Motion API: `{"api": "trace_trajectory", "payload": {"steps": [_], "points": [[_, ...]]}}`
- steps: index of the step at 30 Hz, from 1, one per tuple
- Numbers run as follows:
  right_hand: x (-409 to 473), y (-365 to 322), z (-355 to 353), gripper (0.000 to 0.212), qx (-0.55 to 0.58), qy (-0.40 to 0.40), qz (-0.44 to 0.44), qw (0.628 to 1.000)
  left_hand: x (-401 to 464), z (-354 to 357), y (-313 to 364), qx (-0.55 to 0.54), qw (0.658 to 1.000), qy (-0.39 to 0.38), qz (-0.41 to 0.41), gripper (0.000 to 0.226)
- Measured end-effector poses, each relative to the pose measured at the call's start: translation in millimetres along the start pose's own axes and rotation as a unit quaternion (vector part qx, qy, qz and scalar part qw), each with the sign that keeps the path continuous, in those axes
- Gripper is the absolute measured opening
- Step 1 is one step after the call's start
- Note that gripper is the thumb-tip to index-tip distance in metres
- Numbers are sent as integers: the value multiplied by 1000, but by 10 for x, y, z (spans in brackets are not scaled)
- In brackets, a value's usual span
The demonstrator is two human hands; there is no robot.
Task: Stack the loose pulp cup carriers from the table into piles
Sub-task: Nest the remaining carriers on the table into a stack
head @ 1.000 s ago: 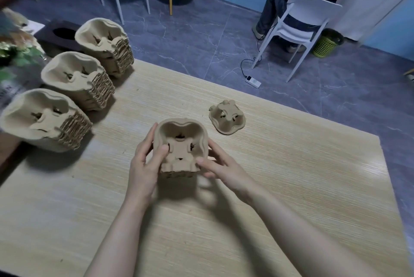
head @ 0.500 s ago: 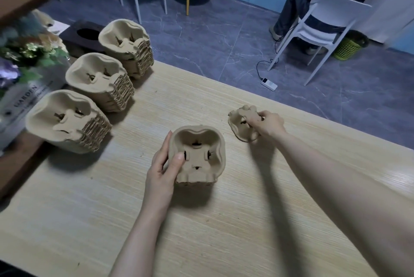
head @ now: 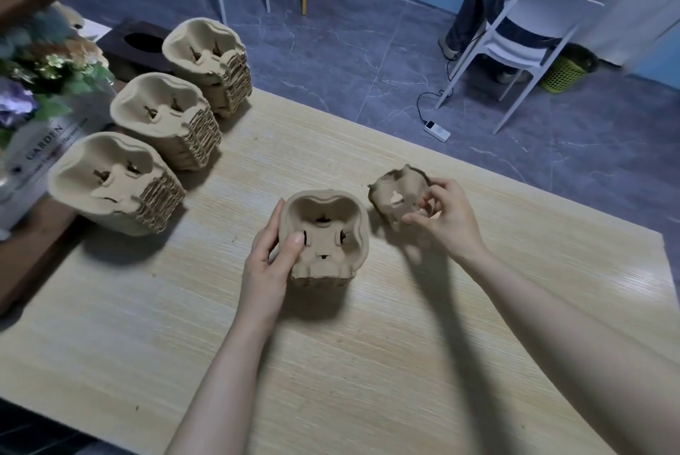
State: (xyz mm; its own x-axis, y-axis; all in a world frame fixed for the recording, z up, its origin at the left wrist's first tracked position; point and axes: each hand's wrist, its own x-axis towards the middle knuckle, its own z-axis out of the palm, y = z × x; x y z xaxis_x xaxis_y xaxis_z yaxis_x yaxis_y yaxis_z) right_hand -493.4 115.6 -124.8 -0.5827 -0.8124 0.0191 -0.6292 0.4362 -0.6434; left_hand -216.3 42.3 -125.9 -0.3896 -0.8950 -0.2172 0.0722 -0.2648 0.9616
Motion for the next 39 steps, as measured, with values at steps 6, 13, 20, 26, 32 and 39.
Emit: {"api": "trace_trajectory", "payload": {"steps": [6, 13, 20, 26, 32, 39], "points": [[-262, -78, -7, 60, 116, 23, 22, 993, -12, -28, 0, 5, 1000, -14, -12, 49], [-420, -192, -86, 36, 62, 73, -48, 994, 41, -135, 84, 40, 996, -55, -62, 55], [-636, -943, -341, 22, 152, 179, -218, 947, 38, -165, 136, 57, 994, -75, -62, 46], [-727, -962, 10, 20, 115, 82, -293, 946, 2, -126, 244, 15, 992, -73, -99, 48], [-723, -795, 163, 37, 97, 39, -285, 953, 20, -151, 194, 39, 993, -85, -71, 61], [-1057, -921, 254, 34, 192, 33, -74, 978, 210, -107, 255, 32, 994, -77, -75, 47]]}}
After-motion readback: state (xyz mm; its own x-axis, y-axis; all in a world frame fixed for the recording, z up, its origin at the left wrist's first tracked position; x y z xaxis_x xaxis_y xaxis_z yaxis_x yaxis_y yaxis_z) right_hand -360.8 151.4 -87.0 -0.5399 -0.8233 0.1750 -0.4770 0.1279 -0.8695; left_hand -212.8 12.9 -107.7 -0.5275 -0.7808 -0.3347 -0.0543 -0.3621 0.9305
